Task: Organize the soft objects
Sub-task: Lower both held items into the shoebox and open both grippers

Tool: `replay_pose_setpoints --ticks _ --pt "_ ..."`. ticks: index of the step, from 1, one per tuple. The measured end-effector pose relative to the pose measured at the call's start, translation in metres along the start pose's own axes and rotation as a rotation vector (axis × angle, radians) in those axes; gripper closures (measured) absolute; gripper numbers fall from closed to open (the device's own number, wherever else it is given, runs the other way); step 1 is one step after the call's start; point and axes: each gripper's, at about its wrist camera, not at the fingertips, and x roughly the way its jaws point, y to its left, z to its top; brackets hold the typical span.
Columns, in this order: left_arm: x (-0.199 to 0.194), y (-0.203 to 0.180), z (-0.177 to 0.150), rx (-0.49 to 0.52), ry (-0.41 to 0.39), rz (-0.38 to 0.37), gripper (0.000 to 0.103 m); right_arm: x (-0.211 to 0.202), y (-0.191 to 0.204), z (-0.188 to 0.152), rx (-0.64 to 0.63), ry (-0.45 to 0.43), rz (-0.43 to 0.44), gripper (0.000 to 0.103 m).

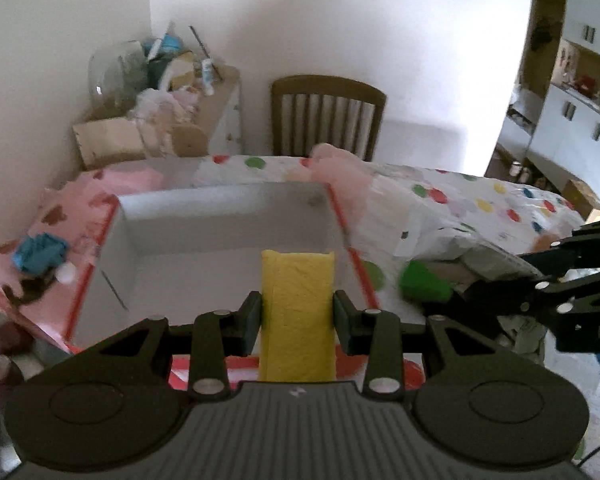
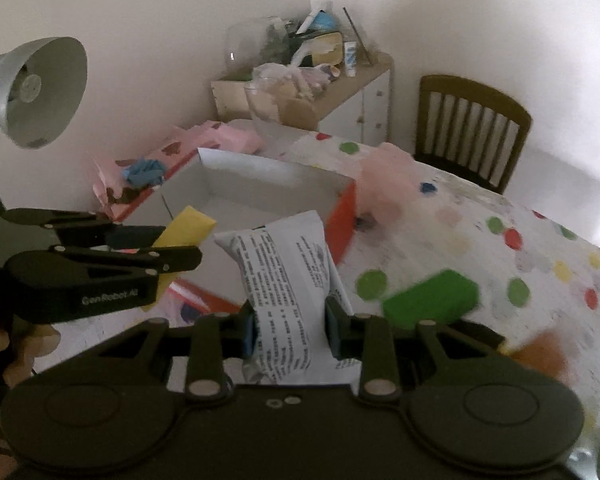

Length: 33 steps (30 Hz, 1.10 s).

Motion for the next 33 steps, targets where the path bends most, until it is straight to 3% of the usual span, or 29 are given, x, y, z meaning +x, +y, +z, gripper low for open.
replay_pose_setpoints --ticks 12,18,24,33 --pt "0.059 0.063 0.025 0.014 0.059 0.115 0.066 0.099 0.037 0.042 -0.052 0.063 -0.033 0.070" --pt "0.099 0.085 0.033 0.009 0.131 0.128 0.066 0.134 0.055 0.053 -0.121 0.068 -0.065 0.070" --pt "0.130 0.099 0.036 -0.011 0.196 0.126 0.066 0.165 0.068 0.050 -0.164 0.137 -0.057 0.071" --pt "0.167 0.089 0.031 0.066 0.295 0.094 0.066 0.202 0.074 0.038 -0.221 0.228 -0.071 0.071"
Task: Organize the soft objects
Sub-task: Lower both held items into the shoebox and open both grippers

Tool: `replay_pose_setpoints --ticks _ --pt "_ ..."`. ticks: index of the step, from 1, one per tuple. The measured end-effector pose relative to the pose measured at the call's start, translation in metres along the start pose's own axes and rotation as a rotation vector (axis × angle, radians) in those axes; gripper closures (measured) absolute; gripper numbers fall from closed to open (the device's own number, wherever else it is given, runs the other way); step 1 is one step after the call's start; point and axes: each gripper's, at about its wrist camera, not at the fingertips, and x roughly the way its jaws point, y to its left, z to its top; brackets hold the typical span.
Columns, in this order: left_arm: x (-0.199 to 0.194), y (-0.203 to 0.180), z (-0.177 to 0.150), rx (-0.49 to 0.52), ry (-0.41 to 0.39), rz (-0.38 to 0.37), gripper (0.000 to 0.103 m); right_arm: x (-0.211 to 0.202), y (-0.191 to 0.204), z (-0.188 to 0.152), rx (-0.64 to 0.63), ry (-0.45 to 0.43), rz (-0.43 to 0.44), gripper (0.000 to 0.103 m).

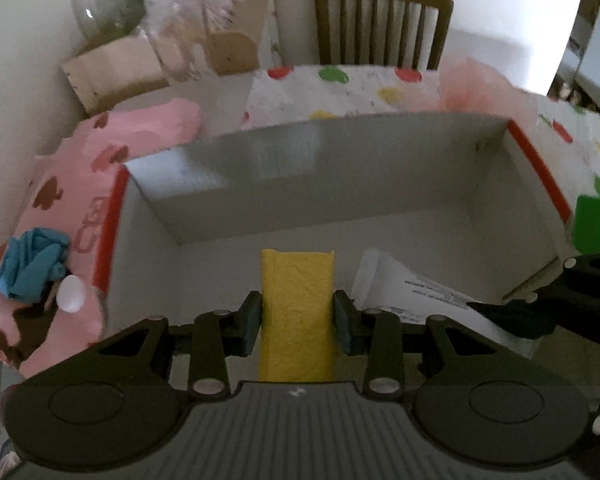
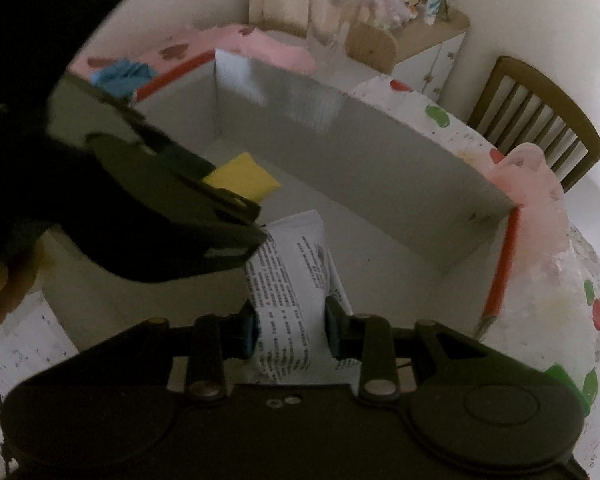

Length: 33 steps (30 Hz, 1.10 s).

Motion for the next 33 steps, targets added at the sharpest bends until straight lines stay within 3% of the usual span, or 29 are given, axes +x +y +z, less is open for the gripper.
replay_pose_setpoints --ticks 11,21,24,27,33 --pt "0.027 0.001 -0.001 -0.024 0.114 -0.030 0.066 0.018 -0.002 -0.007 0.026 0.062 0.011 0.070" --pt "0.034 0.000 0.001 -0.007 0.161 -0.008 0.063 0.017 -0.001 -0.008 0.034 0.082 0.020 0.056" --pt "0.030 -0.001 0.000 -0.002 0.141 -0.003 0.059 0.013 -0.004 -0.008 0.040 0.064 0.017 0.051" --pt "0.020 -0.001 -0.001 -0.008 0.097 -0.006 0.041 0.007 -0.006 -0.007 0.052 0.046 0.028 0.046" --pt "0.001 -0.003 -0.006 -0.009 0.039 0.014 0.040 -0.015 -0.010 -0.011 0.070 -0.002 0.044 0.043"
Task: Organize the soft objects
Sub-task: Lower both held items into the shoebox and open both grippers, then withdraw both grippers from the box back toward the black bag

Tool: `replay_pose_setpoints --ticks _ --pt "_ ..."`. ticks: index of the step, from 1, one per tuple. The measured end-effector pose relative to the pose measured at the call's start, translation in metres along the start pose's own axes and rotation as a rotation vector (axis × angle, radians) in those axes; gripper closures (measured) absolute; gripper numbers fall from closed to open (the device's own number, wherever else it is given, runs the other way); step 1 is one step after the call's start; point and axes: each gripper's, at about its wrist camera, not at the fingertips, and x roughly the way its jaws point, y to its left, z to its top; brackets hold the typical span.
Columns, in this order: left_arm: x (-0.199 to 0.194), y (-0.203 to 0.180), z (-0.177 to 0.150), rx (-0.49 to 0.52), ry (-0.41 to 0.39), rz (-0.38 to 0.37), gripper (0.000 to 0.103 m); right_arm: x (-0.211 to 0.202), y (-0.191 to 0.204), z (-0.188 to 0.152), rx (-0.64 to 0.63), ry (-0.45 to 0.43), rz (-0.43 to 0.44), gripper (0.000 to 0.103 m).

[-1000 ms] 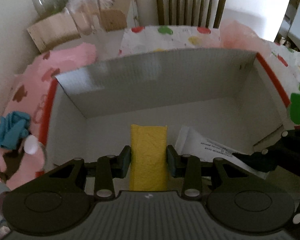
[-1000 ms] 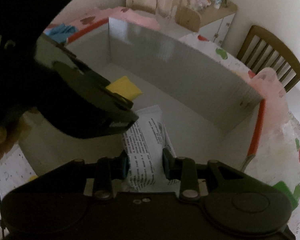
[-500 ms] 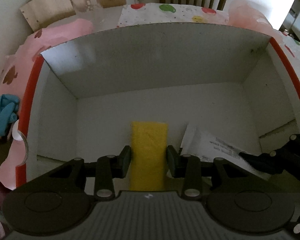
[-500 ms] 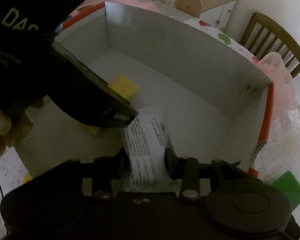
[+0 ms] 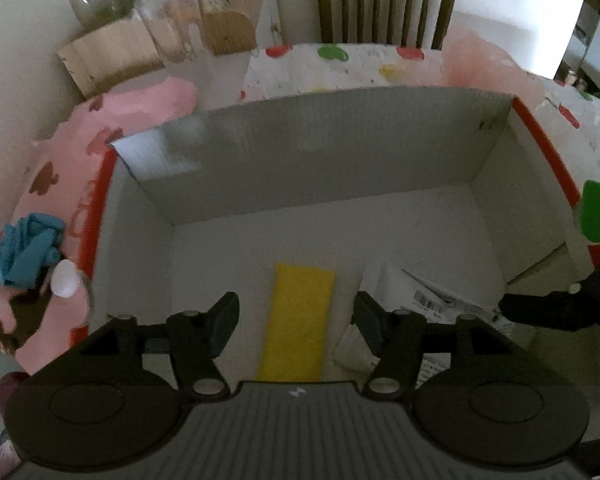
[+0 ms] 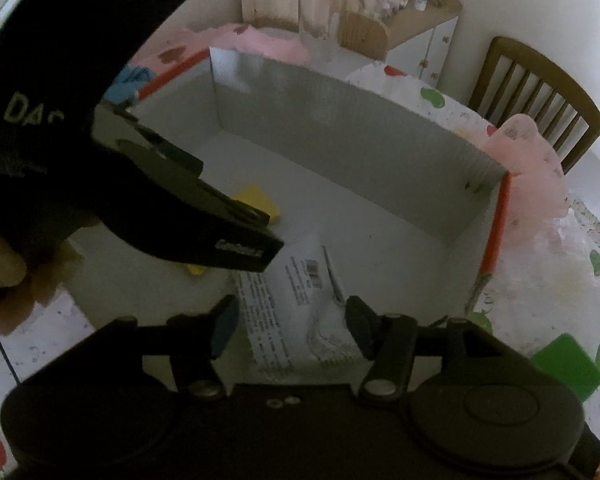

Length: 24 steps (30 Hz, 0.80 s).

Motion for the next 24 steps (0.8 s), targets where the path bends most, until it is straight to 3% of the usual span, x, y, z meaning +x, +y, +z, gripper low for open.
replay_pose_setpoints --ticks 11,24 --pt "-0.049 -0.007 -0.008 -0.025 -0.124 0.032 0.040 -0.050 -0.008 -0.020 0.029 -0.077 0.025 0.033" --pt "-0.117 -0.033 -0.045 -0.001 -0.272 -0.009 0.040 -0.123 -0.027 -0.069 0.091 -0.192 0.010 0.021"
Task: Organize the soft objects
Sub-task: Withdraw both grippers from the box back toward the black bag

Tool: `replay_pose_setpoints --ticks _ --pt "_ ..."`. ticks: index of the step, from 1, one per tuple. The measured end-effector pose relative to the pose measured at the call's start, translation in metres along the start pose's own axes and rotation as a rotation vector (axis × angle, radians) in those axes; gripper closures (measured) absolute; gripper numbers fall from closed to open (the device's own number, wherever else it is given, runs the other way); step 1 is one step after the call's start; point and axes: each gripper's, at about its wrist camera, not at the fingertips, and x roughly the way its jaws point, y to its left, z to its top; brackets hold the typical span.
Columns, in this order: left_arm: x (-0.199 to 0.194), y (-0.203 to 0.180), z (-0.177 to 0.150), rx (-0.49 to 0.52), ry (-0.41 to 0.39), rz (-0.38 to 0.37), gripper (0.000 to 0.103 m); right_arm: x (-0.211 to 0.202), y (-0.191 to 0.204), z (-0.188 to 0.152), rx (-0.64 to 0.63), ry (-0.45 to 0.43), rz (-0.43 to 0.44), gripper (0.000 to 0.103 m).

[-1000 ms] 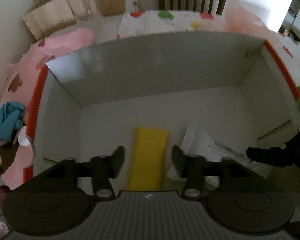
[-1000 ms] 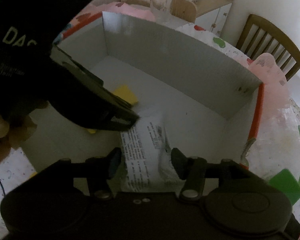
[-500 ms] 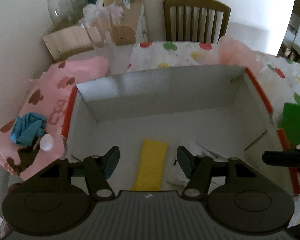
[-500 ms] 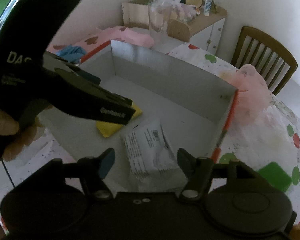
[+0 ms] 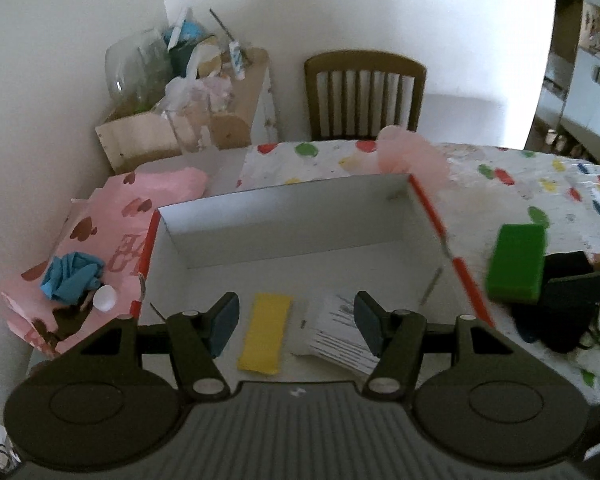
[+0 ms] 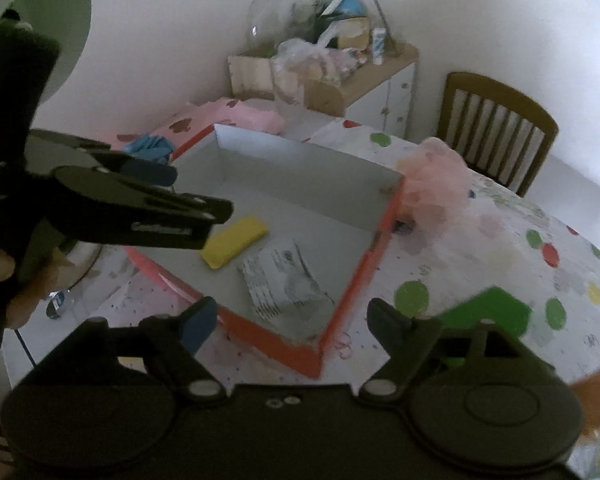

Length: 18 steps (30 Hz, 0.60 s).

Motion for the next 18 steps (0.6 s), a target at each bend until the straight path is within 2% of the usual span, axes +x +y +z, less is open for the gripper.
replay_pose_setpoints --ticks 4,7,9,12,18 --pt "-0.019 -0.014 -0.009 0.006 -0.032 -0.022 0.039 -0.022 -0.008 -0.015 0.021 -0.021 -0.009 0.016" --pt "-0.030 -0.028 -0.017 0.018 -0.053 -0.035 0.033 -0.037 -0.014 -0.027 0.038 -0.033 -0.010 0.012" --pt "-0.035 -0.037 -0.022 0.024 -0.062 -0.044 0.033 -0.049 -0.022 -0.037 0.060 -0.045 -0.012 0.009" --pt "-0.042 -0.055 -0.029 0.031 -0.073 -0.052 0.024 -0.064 -0.035 -0.053 0.082 -0.057 -0.032 0.006" --pt "-0.054 -0.091 -0.039 0.007 -0.085 -0.157 0.018 -0.096 -0.065 -0.088 0.103 -0.086 -0.081 0.001"
